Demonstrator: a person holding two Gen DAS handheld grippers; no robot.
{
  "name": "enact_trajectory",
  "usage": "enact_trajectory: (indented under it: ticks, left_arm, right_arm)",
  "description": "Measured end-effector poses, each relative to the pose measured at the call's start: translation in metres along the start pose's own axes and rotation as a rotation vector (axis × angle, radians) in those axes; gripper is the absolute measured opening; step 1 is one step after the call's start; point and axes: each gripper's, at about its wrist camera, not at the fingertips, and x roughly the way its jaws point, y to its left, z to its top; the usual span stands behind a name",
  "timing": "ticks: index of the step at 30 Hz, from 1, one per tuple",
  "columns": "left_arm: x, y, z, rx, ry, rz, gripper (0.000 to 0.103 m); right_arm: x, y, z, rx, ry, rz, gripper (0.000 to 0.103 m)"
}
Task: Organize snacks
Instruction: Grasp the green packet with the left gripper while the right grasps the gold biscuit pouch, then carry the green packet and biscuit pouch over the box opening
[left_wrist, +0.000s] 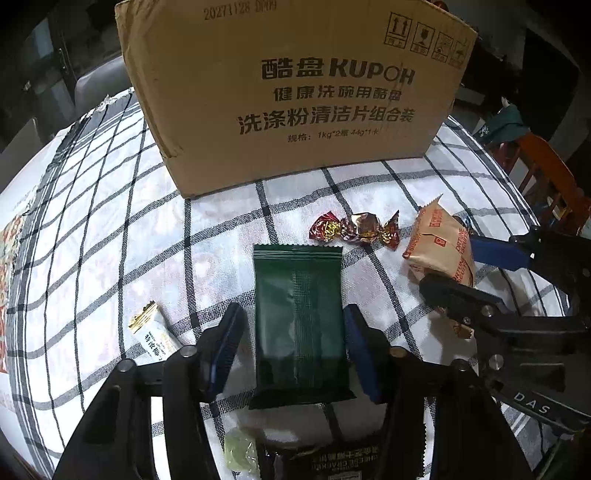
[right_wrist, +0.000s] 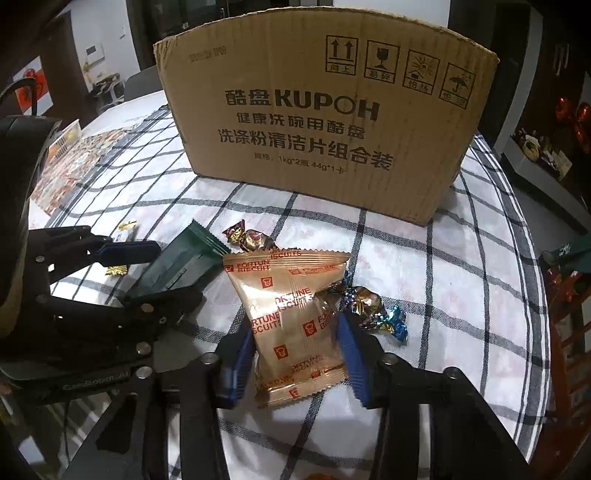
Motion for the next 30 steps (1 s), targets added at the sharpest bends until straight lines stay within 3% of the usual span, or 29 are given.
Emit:
enact_trajectory:
  ticks: [2,13,30]
  left_arm:
    - [-0.001,0.0,0.0,0.002,-0.003,0.001,0.045]
    - [-0.024,-0.001,-0.006,-0.007,-0.043,-0.013,0.044]
    - [-0.12,-0.006,0.016,-0.011,-0.28,-0.009,0.044]
  right_arm:
    - [-0.002,0.0,0.0,0.007,-0.006,0.001,0.041]
    - [-0.02,0.002,-0.003,0.033,-0.047,0.01,0.039]
    - [-0.096,-0.005,0.02,0.069,-0.227,0.027,0.039]
